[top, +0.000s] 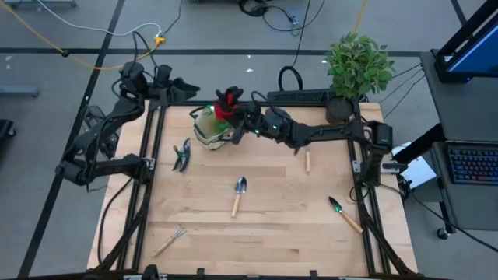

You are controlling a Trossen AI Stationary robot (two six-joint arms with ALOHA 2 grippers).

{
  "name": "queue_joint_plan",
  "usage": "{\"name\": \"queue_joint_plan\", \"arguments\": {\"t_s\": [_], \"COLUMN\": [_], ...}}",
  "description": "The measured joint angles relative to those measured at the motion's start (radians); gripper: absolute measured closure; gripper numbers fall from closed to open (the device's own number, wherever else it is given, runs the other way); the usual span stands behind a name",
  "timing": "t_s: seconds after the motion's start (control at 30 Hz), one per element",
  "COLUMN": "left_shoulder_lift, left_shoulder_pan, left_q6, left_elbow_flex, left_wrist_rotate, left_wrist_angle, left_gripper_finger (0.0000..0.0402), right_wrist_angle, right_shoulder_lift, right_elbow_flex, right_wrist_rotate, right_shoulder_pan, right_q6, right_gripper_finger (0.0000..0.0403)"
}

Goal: Pick & Place Garden tools in Gardening bag
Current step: Put the gardening gloves into the gardening bag

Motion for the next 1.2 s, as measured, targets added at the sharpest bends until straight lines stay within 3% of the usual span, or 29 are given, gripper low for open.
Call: {"name": "queue_joint_plan", "arguments": {"t_s": [0.43, 0.7, 1.07, 1.2], "left_shoulder_lift": [-0.166, -0.234, -0.236, -0.236], "left_shoulder_pan": [0.080, 0.104, 0.103, 0.103], "left_q6": [0.024, -0.020, -0.035, -0.039], "left_elbow_flex": [0.000, 0.000, 0.000, 0.000], "left_wrist_rotate": [0.052, 0.055, 0.054, 0.054], "left_wrist_angle": [0.003, 0.003, 0.002, 0.002], "left_gripper_finger": [0.0084, 0.0089, 0.0094, 0.0096], "right_wrist_angle": [-0.144, -0.230, -0.309, -0.308], "right_shoulder_lift": [0.246, 0.299, 0.310, 0.311], "right_elbow_flex": [0.290, 0.295, 0.296, 0.294], "right_wrist_rotate": [-0.068, -0.055, -0.018, -0.018], "right_shoulder_pan": [-0.014, -0.014, -0.014, -0.014], "right_q6": [-0.001, -0.001, -0.026, -0.026], "right_gripper_finger": [0.0375, 0.0375, 0.0374, 0.0350]}}
